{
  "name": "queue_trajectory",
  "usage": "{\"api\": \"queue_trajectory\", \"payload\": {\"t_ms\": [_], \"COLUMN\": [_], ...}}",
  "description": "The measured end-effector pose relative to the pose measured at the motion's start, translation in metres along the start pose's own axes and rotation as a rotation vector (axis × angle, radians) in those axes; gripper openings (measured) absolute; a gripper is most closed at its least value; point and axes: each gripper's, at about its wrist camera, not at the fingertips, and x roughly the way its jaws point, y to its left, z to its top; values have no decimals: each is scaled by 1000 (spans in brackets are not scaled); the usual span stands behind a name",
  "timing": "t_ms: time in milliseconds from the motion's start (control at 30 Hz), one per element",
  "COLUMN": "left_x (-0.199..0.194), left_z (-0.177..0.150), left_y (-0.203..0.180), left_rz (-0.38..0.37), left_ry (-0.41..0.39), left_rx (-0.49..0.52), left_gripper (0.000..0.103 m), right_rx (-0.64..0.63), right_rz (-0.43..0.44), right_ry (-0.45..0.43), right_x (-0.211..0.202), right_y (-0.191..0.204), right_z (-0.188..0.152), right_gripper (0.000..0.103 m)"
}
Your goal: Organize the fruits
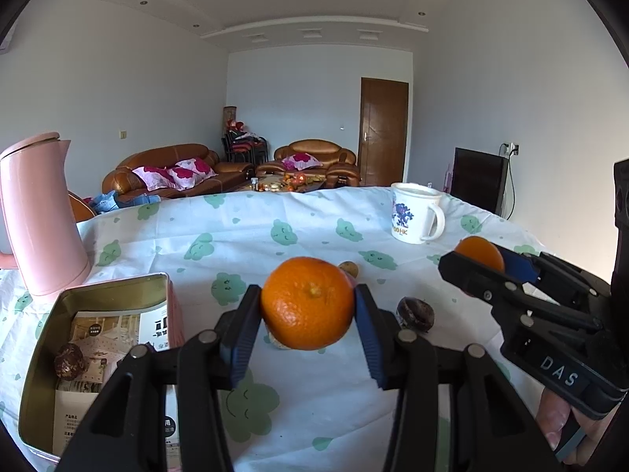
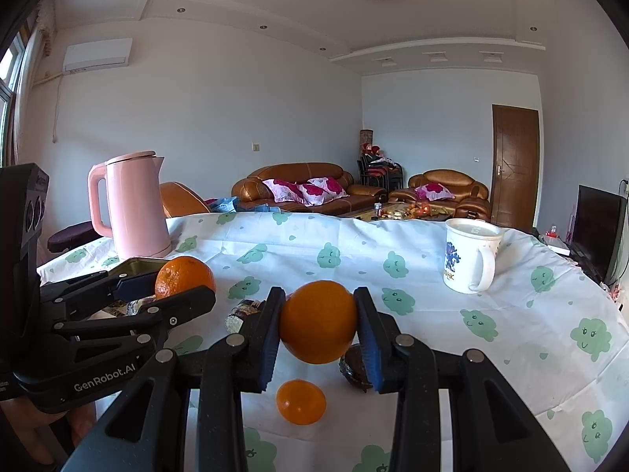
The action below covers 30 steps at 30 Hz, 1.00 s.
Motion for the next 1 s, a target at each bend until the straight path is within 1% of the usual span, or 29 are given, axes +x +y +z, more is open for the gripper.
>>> {"api": "queue_trajectory", "payload": {"t_ms": [300,800,1000], "left_x": [-5,-20,-23], "left_z": [-1,-1,-1], "left_y": [-1,-4,-2], "left_rz": [6,29,35], "left_ry": [-27,-101,-112], "left_rx": [8,22,17], "left_gripper": [49,49,49], "right_rx": [-7,-20,-25], "right_rz": [3,6,5], "right_ry": [-26,-70,-87], "right_x": [-5,-14,-18], "right_y": [1,4,5], "right_z": [-1,0,0], "right_gripper": [38,38,38]}}
